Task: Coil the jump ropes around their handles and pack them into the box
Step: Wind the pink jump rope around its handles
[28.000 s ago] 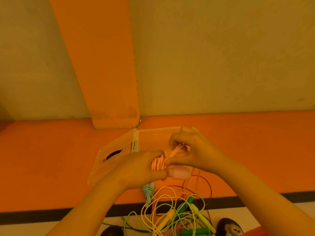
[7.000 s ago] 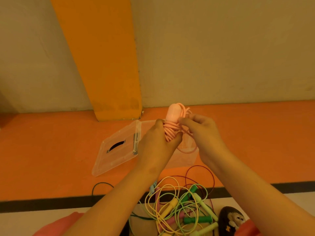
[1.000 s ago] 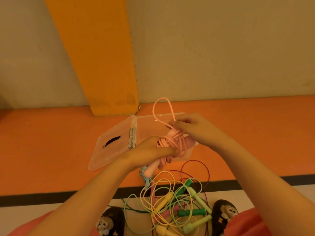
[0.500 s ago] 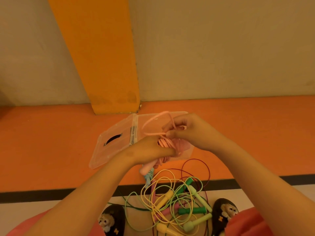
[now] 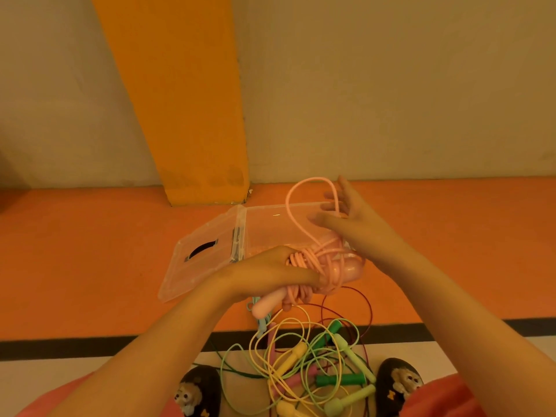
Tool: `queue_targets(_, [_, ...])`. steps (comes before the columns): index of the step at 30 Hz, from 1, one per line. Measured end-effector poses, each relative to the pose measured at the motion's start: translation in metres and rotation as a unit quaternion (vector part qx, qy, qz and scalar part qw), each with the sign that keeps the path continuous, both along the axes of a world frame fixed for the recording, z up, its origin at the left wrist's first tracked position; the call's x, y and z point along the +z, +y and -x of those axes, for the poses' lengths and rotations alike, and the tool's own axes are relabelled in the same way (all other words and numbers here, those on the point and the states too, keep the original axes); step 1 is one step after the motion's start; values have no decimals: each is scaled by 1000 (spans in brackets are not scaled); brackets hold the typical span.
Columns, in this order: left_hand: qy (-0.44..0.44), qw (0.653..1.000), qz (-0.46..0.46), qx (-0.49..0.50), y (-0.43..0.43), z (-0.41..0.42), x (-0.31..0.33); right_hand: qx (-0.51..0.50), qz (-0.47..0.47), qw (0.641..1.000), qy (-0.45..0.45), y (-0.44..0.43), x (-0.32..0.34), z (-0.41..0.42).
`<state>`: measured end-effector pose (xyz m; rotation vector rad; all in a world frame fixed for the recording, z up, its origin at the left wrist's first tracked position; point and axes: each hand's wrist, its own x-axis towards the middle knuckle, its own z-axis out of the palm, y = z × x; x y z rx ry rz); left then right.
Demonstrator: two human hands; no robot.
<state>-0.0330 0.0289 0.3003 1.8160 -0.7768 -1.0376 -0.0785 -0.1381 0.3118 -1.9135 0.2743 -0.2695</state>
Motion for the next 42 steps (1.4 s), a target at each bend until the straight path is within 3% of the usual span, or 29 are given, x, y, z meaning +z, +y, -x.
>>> queue_targets(7, [41,998,48,28,9,-7,8,94,80,982,-145,-3,7,11])
queue_targets(14, [65,993,88,39,11,-5,20,42,-9,972,-230,0,7,12])
queue_targets(19, [57,994,81,50,8,-3,21,61,13,975,-211,0,12,12])
queue_targets(27, [59,993,100,9,6,4,23,178,-19,975,-130,-3,15,16])
queue_targets(37, [152,981,114,-41,15,-2,23,344,-70,935,-39,-9,35,26])
queue_targets(42, [94,992,61,59,13,-12,4,355,-8,935,-24,-9,40,30])
